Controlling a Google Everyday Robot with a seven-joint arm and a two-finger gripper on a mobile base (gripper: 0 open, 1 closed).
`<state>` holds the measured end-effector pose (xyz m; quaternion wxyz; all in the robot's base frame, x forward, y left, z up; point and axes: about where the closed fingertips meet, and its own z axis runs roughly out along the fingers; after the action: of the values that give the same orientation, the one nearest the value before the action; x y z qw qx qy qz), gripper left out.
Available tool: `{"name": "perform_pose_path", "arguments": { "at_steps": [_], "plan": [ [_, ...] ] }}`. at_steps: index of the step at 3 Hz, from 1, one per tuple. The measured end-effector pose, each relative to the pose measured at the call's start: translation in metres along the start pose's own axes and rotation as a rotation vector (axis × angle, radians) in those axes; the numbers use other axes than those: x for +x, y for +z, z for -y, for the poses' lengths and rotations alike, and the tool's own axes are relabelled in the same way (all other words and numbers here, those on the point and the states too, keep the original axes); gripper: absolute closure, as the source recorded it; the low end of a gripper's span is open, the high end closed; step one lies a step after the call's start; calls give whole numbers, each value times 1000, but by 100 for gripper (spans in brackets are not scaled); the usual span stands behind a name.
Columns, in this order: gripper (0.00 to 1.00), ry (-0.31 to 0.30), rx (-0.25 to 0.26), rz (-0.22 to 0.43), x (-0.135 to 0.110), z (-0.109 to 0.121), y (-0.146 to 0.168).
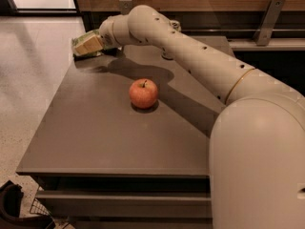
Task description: Pick green jalapeno chip bag
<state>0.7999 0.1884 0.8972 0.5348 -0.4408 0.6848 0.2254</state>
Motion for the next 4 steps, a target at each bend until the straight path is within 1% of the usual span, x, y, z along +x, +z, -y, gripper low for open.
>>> {"name": "perform_pose_path", "arguments": {
  "at_steps": [1, 2, 3, 4],
  "plan": [
    [0, -5, 8, -3, 8, 8, 21],
    [0, -27, 19, -19, 13, 19, 35],
    [0, -43, 31, -57, 19, 28, 39],
    [18, -47, 35, -100, 27, 33, 36]
  ]
}}
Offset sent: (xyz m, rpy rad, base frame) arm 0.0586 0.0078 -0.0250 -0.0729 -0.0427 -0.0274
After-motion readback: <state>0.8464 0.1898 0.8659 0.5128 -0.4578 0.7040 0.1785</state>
